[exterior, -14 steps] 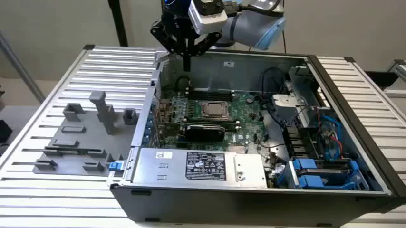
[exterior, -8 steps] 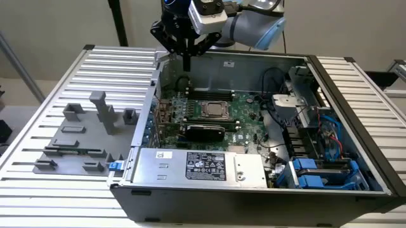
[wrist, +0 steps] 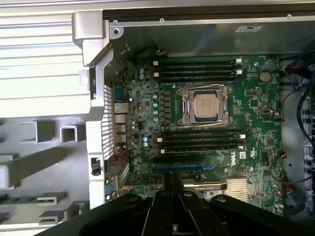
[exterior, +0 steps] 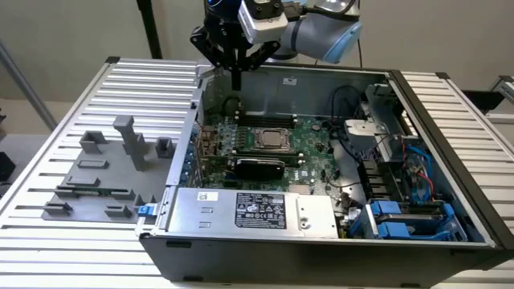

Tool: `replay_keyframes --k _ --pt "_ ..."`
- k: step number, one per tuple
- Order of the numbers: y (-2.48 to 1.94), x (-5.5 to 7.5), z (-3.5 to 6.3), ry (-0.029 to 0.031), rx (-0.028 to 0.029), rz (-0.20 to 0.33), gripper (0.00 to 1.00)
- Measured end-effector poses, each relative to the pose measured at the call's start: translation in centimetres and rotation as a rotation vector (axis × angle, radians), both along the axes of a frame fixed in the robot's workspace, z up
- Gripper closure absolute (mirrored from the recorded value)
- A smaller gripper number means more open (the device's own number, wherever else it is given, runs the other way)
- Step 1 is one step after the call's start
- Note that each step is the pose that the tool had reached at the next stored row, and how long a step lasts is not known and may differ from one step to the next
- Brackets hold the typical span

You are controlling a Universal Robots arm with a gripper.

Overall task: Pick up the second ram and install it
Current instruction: 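Reach for the second ram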

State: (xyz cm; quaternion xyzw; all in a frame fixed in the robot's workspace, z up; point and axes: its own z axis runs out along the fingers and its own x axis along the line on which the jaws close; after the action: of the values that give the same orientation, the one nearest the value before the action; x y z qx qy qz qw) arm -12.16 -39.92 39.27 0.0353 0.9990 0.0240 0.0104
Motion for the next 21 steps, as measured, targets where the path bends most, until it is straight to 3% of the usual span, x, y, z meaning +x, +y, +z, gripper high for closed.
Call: replay_keyframes --k 2,10,21 --pt "-0.21 -0.3 0.00 0.0001 0.0000 0.000 1.00" --pt "-1.94 -3.7 -0.01 -0.0007 0.0001 0.000 1.00" --pt "-3.50 -8.7 -0.02 -0.0029 -0.0001 0.000 1.00"
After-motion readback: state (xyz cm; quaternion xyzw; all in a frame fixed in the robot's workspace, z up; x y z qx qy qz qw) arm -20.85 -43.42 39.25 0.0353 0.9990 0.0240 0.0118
